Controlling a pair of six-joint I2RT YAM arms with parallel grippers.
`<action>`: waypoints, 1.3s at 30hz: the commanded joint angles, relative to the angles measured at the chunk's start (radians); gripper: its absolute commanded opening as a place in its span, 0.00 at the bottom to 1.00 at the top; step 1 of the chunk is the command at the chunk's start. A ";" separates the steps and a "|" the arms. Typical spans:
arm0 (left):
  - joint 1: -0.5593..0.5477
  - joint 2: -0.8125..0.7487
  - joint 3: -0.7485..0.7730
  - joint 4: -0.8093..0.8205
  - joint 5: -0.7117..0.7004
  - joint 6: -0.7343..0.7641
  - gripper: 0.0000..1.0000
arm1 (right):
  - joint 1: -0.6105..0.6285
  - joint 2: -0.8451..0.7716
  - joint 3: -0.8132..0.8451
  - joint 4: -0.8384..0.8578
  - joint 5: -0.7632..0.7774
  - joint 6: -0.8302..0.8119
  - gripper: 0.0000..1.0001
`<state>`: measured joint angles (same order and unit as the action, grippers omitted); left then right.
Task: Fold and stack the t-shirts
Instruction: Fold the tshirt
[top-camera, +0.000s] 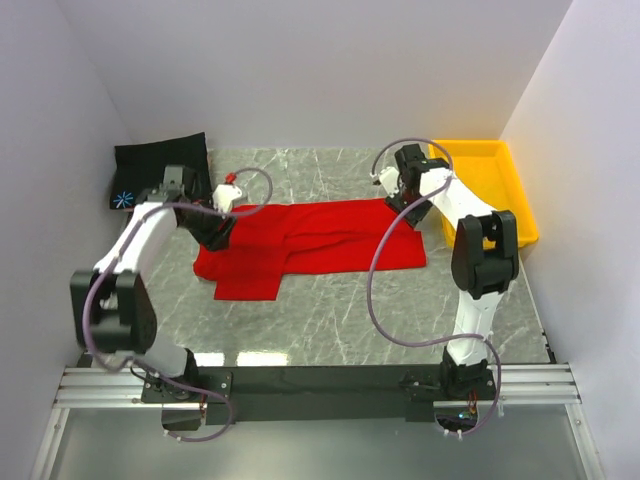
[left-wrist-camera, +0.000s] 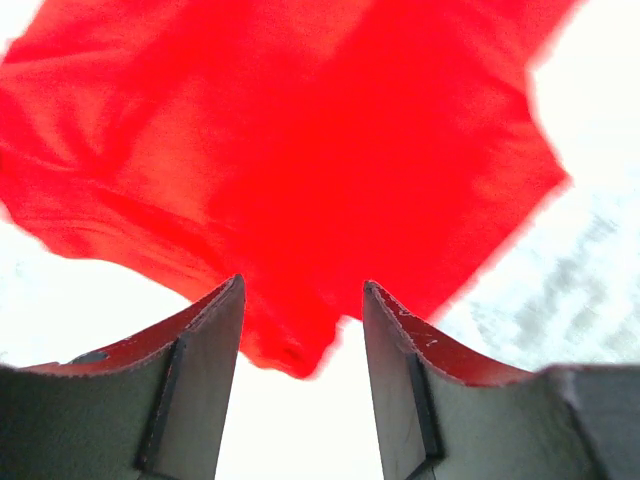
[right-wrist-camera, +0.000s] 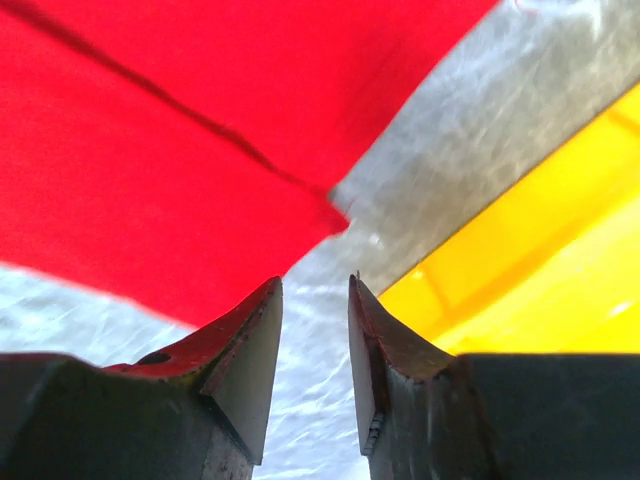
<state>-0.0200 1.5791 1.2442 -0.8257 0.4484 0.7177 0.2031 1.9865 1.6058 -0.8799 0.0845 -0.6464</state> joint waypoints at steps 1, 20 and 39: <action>-0.044 -0.089 -0.123 -0.021 0.015 0.040 0.56 | -0.001 -0.092 0.013 -0.085 -0.046 0.060 0.40; -0.316 -0.160 -0.531 0.289 -0.214 -0.052 0.61 | 0.001 -0.230 -0.121 -0.096 -0.060 0.130 0.36; -0.340 -0.162 -0.286 -0.002 -0.102 -0.072 0.01 | -0.013 -0.169 -0.081 -0.073 -0.149 0.027 0.33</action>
<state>-0.3542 1.4998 0.8600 -0.6922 0.2680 0.6640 0.2020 1.8107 1.4868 -0.9688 -0.0368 -0.6003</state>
